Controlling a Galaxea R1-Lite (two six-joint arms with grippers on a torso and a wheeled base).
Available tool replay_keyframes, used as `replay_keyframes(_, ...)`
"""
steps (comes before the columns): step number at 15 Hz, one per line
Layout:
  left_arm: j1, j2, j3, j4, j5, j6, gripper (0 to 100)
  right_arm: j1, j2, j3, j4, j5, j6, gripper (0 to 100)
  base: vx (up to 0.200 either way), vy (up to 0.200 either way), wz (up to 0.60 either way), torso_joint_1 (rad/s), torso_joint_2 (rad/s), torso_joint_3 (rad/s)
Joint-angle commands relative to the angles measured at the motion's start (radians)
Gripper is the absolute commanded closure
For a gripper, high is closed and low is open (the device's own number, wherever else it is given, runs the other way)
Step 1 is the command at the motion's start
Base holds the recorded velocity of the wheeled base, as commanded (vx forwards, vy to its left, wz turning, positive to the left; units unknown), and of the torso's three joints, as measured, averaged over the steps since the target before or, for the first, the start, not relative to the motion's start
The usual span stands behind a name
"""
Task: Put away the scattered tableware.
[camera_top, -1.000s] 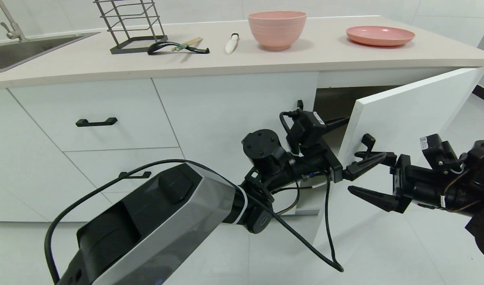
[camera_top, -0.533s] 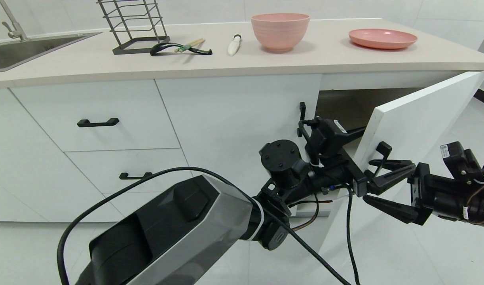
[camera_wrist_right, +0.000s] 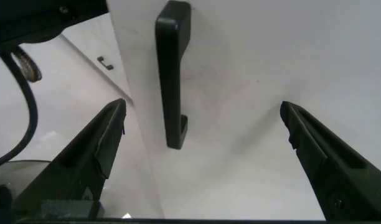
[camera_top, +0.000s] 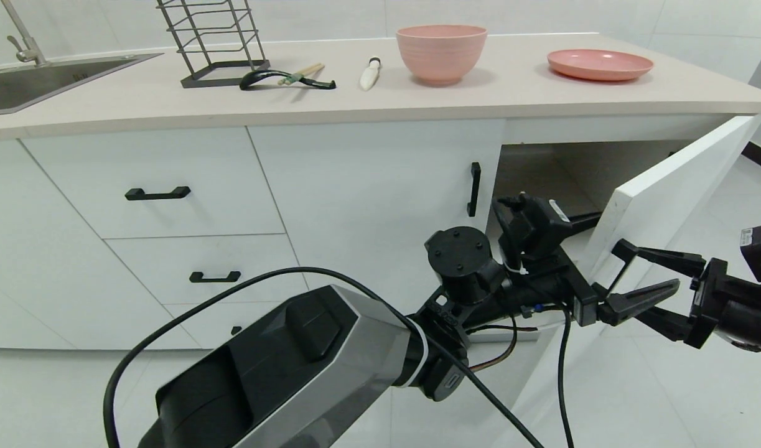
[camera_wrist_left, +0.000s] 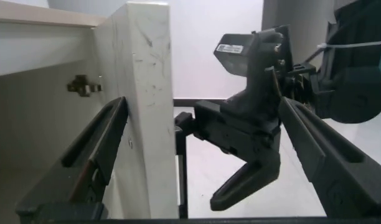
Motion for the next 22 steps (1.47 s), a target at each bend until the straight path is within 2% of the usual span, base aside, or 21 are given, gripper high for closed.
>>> replay_keyframes(1,-0.002,0.024,-0.035,0.006,0.006,0.0,0,-0.001,0.006,0.003,0.005,0.001,0.001,0,0.0,0.0,0.0,0.0,0.0,0.0)
replay_keyframes(3,-0.002,0.033,-0.046,0.012,0.013,0.0,0,-0.001,-0.018,0.069,0.005,0.004,-0.006,0,0.0,0.0,0.0,0.0,0.0,0.0)
replay_keyframes(6,-0.003,0.038,-0.046,0.019,0.062,0.0,0,-0.002,-0.136,0.176,0.003,0.004,-0.012,0,0.0,0.0,0.0,0.0,0.0,0.0)
replay_keyframes(10,-0.023,0.036,-0.046,0.035,0.203,-0.006,0,-0.001,-0.472,0.313,0.007,-0.002,-0.024,0,0.0,0.0,0.0,0.0,0.0,0.0)
replay_keyframes(12,-0.049,0.034,-0.046,0.032,0.219,-0.041,0,-0.001,-0.572,0.319,0.007,-0.015,-0.024,0,0.0,0.0,0.0,0.0,0.0,0.0)
replay_keyframes(13,-0.069,0.033,-0.044,0.031,0.223,-0.046,0,-0.001,-0.641,0.316,0.007,-0.015,-0.024,0,0.0,0.0,0.0,0.0,0.0,0.0)
replay_keyframes(17,-0.109,0.041,-0.041,0.032,0.223,-0.046,0,-0.001,-0.797,0.261,0.007,-0.015,-0.022,0,0.0,0.0,0.0,0.0,0.0,0.0)
replay_keyframes(22,-0.153,0.061,-0.04,0.031,0.223,-0.047,0,-0.001,-0.837,0.232,0.003,-0.016,-0.026,0,0.0,0.0,0.0,0.0,0.0,0.0)
